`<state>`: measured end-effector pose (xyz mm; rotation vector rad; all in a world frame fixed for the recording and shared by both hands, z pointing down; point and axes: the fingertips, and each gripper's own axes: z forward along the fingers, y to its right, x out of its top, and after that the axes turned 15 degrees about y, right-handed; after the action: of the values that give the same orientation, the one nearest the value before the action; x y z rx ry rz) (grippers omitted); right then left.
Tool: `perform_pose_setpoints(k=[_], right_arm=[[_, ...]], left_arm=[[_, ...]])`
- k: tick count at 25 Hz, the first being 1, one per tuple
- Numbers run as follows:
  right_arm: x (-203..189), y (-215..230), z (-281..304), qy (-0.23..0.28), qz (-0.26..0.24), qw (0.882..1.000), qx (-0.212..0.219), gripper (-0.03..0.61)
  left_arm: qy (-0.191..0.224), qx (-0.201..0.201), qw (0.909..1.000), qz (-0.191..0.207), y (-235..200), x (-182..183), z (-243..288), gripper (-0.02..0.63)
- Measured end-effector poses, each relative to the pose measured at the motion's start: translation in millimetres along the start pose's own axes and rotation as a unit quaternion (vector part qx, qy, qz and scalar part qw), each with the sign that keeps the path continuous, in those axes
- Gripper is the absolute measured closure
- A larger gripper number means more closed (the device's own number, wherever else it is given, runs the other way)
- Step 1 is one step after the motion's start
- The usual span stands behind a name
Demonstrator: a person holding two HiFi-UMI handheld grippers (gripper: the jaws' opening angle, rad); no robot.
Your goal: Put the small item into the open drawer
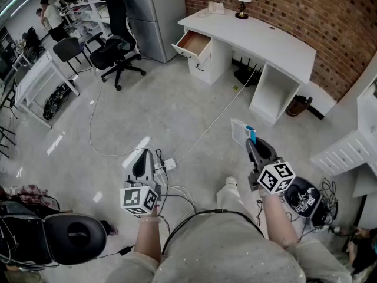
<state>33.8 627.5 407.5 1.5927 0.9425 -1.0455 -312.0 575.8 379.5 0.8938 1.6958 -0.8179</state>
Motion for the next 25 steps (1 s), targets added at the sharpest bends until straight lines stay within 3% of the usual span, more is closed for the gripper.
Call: perform_pose_setpoints(k=[16, 25], right_arm=[[-5, -20, 20, -0.001, 0.0, 1.0, 0.004, 0.506], [-8, 5, 59, -0.003, 0.017, 1.0, -0.005, 0.506]], left_arm=[[0.002, 0.025, 0.9997, -0.008, -33, 2, -12, 0.609], [-0.012, 0.039, 0.999, -0.016, -49, -17, 12, 0.609]])
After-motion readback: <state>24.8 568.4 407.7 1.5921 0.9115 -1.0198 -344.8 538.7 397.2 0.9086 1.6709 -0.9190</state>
